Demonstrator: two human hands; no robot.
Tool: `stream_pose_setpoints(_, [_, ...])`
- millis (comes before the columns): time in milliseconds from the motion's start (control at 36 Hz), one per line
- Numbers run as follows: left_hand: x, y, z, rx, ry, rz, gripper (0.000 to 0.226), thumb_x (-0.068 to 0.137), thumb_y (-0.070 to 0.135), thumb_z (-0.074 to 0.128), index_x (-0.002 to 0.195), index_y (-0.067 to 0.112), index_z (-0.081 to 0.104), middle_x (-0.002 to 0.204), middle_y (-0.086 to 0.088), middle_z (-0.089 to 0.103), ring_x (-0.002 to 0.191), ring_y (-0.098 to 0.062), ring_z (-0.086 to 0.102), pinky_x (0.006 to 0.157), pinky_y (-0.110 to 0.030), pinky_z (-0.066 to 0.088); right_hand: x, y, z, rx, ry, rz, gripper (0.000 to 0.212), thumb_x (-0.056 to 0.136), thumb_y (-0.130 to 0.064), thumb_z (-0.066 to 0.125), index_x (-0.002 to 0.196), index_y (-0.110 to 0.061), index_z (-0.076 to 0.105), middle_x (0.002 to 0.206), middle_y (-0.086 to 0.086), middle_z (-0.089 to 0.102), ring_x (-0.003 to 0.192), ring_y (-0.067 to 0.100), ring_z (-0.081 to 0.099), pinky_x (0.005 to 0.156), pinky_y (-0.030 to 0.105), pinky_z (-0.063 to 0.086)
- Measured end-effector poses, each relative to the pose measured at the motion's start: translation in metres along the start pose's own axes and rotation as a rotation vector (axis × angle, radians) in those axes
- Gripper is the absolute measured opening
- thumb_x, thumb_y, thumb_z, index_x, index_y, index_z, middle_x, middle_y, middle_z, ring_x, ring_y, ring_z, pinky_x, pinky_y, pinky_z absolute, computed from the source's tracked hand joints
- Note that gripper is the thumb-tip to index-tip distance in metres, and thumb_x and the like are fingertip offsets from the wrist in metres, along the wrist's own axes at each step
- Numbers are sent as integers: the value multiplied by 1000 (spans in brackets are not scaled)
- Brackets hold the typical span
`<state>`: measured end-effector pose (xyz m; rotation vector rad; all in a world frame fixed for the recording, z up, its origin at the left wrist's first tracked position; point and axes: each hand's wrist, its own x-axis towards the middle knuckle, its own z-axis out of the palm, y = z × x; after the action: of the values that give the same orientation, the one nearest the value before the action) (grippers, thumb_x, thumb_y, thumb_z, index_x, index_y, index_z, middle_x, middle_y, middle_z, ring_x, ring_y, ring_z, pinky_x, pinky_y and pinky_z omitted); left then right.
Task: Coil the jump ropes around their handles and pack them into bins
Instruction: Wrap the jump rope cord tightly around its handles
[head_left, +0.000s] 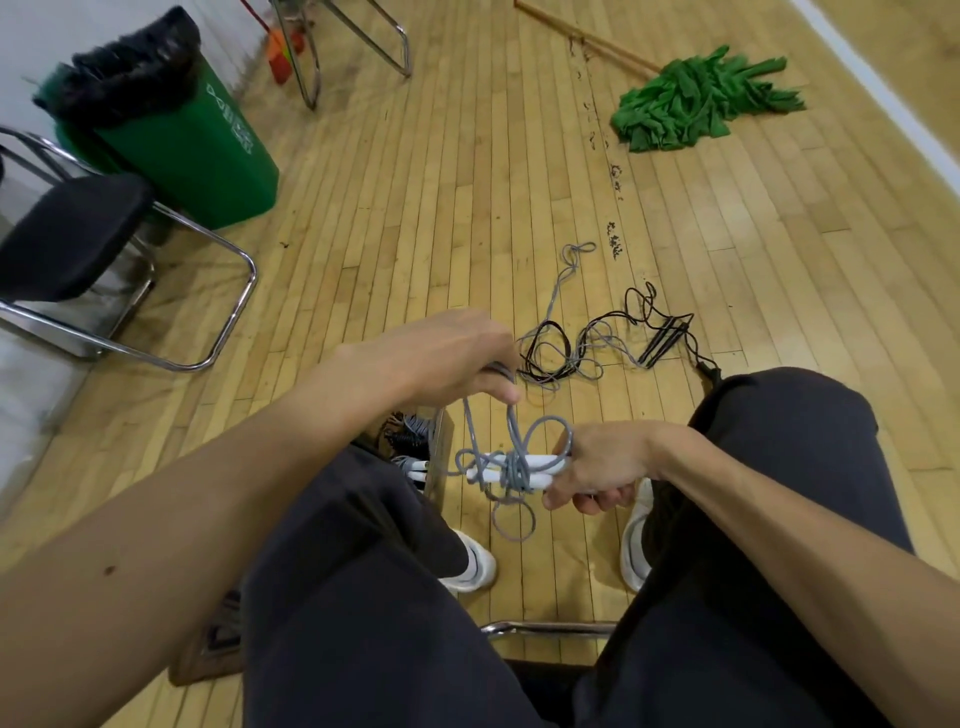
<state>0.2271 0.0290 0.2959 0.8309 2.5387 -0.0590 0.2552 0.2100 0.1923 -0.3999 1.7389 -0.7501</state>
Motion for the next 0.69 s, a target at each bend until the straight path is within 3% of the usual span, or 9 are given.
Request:
stream_pose_setpoints(139, [7, -10, 3, -33, -41, -60, 41, 86, 52, 65, 70, 16, 56, 66, 3, 56, 56, -10, 48, 54, -23, 37, -3, -2, 3, -89, -18, 26, 27, 97, -20, 63, 73, -16, 52, 55, 0, 50, 45, 14, 35, 40, 22, 29])
stream_pose_setpoints(250, [15, -16, 12, -68, -54, -84, 49, 83, 57, 65, 74, 9, 60, 68, -1, 55, 57, -12, 44, 53, -23, 32, -6, -5, 6, -115, -33, -2, 24, 97, -21, 65, 75, -16, 53, 57, 1, 51, 44, 13, 38, 40, 22, 31])
stream_pose_setpoints(361, [21, -22, 14, -67, 16, -85, 57, 73, 65, 68, 60, 16, 43, 59, 3, 40, 52, -12, 32, 51, -24, 27, -11, -9, 9, -110, -56, -64, 20, 97, -20, 65, 81, -15, 55, 59, 1, 53, 44, 12, 40, 41, 21, 33])
stream_pose_setpoints(472, [24, -26, 16, -24, 45, -92, 62, 64, 73, 65, 60, 17, 38, 57, 4, 35, 51, -12, 28, 51, -25, 25, -16, -12, 9, -131, -27, -93, 21, 96, -21, 65, 78, -15, 55, 60, 2, 53, 45, 13, 41, 44, 25, 34])
stream_pose_setpoints(639, [30, -18, 16, 260, 47, -89, 65, 72, 77, 58, 64, 15, 39, 58, 5, 35, 52, -11, 32, 51, -23, 35, -22, -11, 10, -576, 329, 85, 5, 98, -17, 56, 96, -16, 52, 79, -2, 51, 73, 17, 51, 64, 28, 43])
stream_pose_setpoints(694, [34, -13, 17, 369, 69, -59, 66, 73, 80, 52, 67, 16, 38, 58, 6, 35, 53, -10, 34, 53, -24, 41, -21, -8, 9, -618, 354, 131, 9, 97, -15, 56, 90, -16, 51, 77, -2, 52, 74, 18, 52, 66, 30, 45])
